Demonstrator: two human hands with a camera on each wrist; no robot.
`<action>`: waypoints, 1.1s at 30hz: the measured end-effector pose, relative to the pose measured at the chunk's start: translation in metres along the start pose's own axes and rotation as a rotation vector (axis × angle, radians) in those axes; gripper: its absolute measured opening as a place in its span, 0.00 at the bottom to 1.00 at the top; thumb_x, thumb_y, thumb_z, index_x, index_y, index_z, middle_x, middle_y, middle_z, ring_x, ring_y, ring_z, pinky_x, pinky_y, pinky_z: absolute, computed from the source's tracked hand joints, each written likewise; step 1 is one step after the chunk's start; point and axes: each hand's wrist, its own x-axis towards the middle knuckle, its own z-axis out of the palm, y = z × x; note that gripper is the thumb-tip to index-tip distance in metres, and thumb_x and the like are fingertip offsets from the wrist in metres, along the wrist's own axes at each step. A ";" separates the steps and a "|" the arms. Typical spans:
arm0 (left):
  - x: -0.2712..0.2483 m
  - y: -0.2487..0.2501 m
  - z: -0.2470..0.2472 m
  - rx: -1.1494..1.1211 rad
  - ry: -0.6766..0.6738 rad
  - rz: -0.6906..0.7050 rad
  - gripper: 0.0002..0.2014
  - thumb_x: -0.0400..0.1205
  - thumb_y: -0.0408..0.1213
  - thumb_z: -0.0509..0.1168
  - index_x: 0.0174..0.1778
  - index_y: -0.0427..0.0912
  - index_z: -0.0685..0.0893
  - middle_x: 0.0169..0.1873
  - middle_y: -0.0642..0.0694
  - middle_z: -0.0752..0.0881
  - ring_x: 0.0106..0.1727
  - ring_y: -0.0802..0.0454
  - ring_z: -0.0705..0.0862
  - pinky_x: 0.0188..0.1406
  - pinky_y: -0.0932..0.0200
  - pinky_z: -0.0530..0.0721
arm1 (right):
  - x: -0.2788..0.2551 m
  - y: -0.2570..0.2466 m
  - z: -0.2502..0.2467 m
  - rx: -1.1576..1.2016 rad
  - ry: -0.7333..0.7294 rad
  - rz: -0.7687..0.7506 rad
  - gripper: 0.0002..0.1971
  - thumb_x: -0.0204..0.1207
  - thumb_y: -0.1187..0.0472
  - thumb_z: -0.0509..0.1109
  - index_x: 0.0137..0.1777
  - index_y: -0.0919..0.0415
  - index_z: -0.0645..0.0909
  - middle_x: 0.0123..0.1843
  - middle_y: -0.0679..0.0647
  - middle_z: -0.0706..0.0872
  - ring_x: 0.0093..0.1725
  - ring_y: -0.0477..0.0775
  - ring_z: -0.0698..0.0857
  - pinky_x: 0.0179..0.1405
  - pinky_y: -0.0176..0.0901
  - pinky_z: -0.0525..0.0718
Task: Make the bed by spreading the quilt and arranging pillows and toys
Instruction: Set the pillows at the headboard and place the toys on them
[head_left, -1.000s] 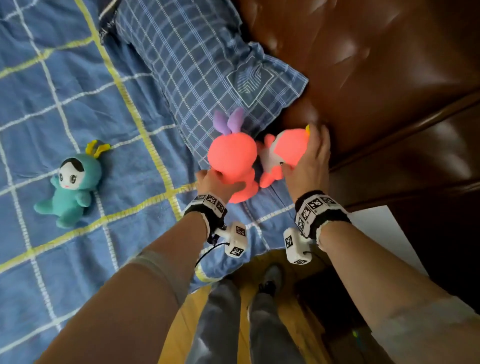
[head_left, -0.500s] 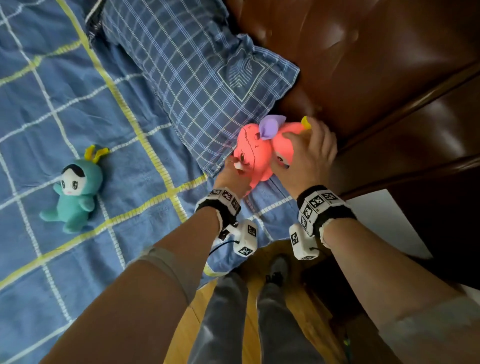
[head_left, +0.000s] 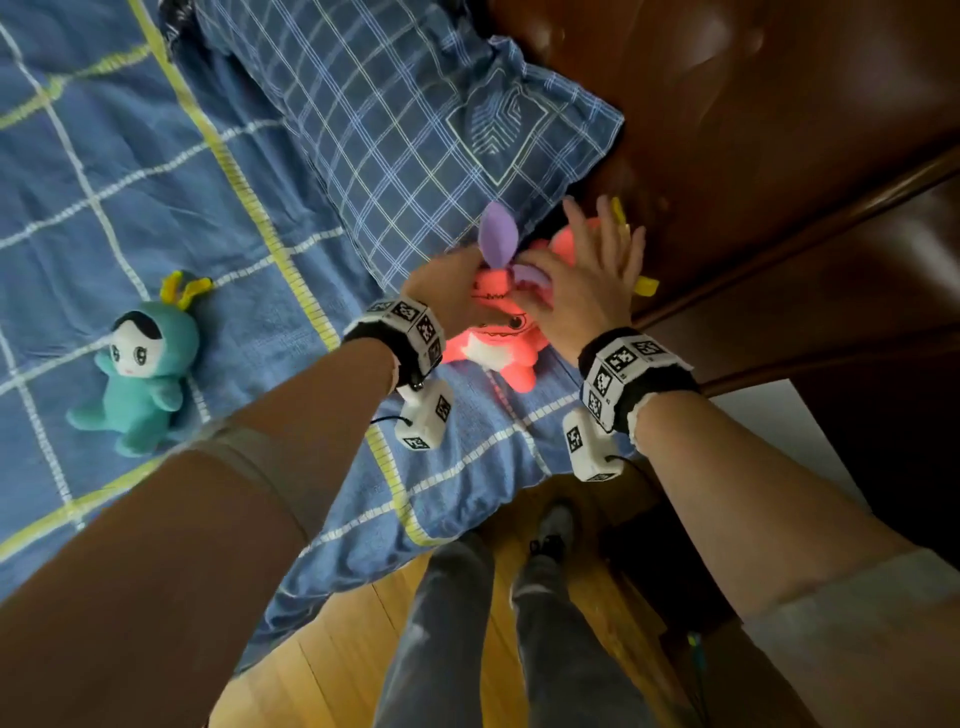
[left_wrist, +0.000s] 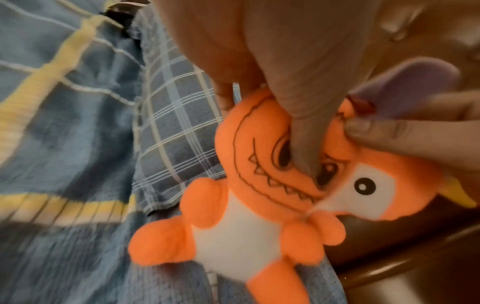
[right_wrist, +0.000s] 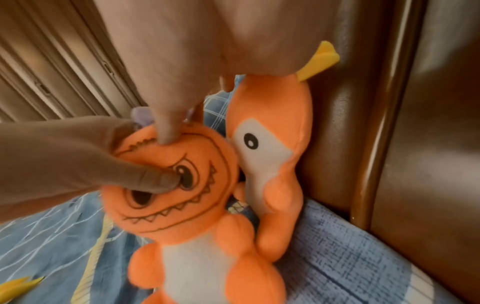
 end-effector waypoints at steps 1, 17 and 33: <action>-0.005 -0.002 -0.001 -0.007 0.062 -0.086 0.32 0.66 0.59 0.78 0.61 0.46 0.79 0.49 0.52 0.81 0.49 0.52 0.80 0.49 0.57 0.76 | 0.002 -0.002 -0.003 0.001 -0.015 0.056 0.23 0.71 0.32 0.66 0.63 0.37 0.80 0.86 0.53 0.60 0.87 0.65 0.50 0.80 0.73 0.40; 0.008 -0.010 0.004 -0.176 0.160 -0.419 0.41 0.71 0.47 0.78 0.73 0.37 0.63 0.64 0.41 0.78 0.63 0.40 0.82 0.67 0.43 0.80 | 0.027 0.014 -0.023 -0.010 -0.282 0.065 0.20 0.72 0.70 0.67 0.60 0.50 0.83 0.61 0.56 0.83 0.64 0.63 0.77 0.58 0.55 0.82; -0.048 -0.024 -0.016 -0.073 0.285 -0.373 0.71 0.54 0.65 0.81 0.85 0.51 0.42 0.80 0.44 0.61 0.80 0.41 0.65 0.76 0.38 0.69 | 0.002 -0.015 -0.029 -0.050 -0.071 -0.068 0.42 0.64 0.67 0.75 0.80 0.49 0.67 0.84 0.57 0.64 0.85 0.64 0.56 0.83 0.65 0.47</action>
